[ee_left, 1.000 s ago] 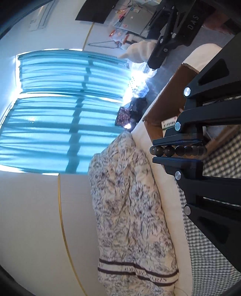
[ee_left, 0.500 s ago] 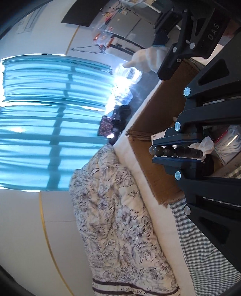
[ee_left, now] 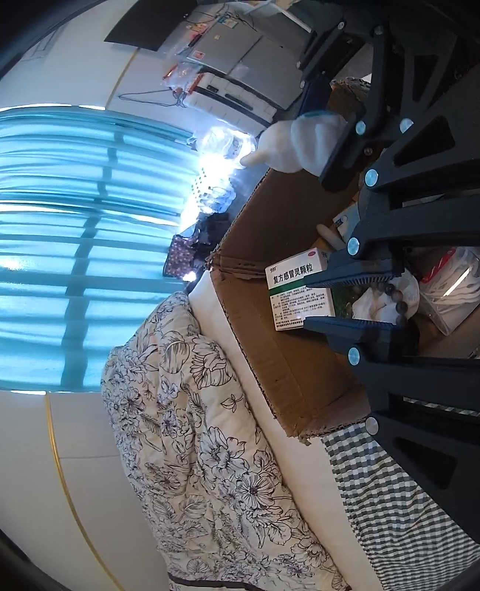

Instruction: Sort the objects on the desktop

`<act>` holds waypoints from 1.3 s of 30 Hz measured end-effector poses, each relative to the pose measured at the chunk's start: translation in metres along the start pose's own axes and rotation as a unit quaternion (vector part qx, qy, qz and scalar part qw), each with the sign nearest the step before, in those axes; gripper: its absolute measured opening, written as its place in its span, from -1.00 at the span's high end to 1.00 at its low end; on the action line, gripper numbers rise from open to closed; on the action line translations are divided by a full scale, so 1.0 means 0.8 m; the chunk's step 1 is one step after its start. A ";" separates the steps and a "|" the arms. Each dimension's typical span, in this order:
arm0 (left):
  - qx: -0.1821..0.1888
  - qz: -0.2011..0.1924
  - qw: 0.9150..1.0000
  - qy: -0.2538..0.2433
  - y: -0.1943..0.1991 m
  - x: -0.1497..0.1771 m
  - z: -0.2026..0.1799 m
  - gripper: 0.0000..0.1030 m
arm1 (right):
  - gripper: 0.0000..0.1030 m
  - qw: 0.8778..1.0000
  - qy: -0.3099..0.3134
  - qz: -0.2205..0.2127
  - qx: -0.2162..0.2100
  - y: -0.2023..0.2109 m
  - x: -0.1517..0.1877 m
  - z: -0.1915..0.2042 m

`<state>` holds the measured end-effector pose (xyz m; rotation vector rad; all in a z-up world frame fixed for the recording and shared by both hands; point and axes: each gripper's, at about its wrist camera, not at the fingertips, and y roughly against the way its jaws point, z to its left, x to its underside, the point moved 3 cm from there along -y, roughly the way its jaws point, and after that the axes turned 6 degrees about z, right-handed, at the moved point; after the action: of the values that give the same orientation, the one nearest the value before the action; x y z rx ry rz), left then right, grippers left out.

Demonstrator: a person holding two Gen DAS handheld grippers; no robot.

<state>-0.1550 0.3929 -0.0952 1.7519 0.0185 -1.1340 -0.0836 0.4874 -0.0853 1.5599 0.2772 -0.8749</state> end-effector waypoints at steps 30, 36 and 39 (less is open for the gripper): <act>-0.039 -0.081 0.994 0.061 0.156 0.008 0.091 -0.93 | -0.91 0.992 -0.009 -0.112 0.054 0.132 -0.019 0.047; -0.060 -0.097 0.991 0.076 0.194 0.018 0.106 -1.00 | -0.99 0.991 -0.007 -0.126 0.033 0.160 -0.021 0.065; -0.072 -0.101 0.989 0.079 0.213 0.025 0.111 -1.00 | -0.99 0.991 -0.011 -0.130 0.024 0.171 -0.019 0.071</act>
<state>-0.1214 0.2341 0.0096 1.7330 0.3727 -1.1049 -0.0283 0.4110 0.0300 1.5799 0.4534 -1.1071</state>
